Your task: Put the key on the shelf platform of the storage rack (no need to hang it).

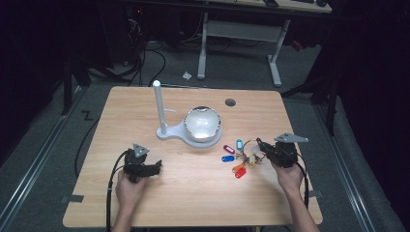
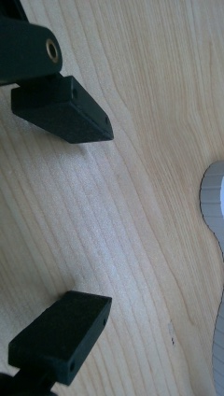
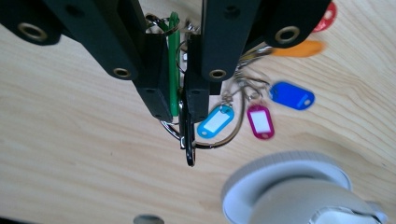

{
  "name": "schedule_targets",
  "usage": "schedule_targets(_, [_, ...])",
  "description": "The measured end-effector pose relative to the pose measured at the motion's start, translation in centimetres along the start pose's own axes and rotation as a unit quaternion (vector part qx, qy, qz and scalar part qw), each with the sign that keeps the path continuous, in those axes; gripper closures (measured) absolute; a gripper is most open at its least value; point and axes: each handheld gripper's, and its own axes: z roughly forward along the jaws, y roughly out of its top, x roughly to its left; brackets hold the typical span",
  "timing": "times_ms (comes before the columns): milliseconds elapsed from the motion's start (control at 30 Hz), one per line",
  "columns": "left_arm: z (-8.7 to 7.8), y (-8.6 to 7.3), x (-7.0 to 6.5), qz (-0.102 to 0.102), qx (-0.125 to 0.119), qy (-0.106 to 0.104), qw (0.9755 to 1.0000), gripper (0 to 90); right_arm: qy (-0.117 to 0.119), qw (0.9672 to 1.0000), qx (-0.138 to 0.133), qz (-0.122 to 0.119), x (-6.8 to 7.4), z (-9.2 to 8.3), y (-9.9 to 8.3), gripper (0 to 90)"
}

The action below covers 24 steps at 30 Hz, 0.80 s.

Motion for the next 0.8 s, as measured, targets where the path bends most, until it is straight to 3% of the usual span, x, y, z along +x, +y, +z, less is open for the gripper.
schedule_targets(800, [0.0, 0.0, 0.0, 0.000, 0.000, 0.000, 1.0000, 17.3, 0.041, 0.9961, -0.074, -0.026, 0.7, -4.5, 6.2, 82.3])
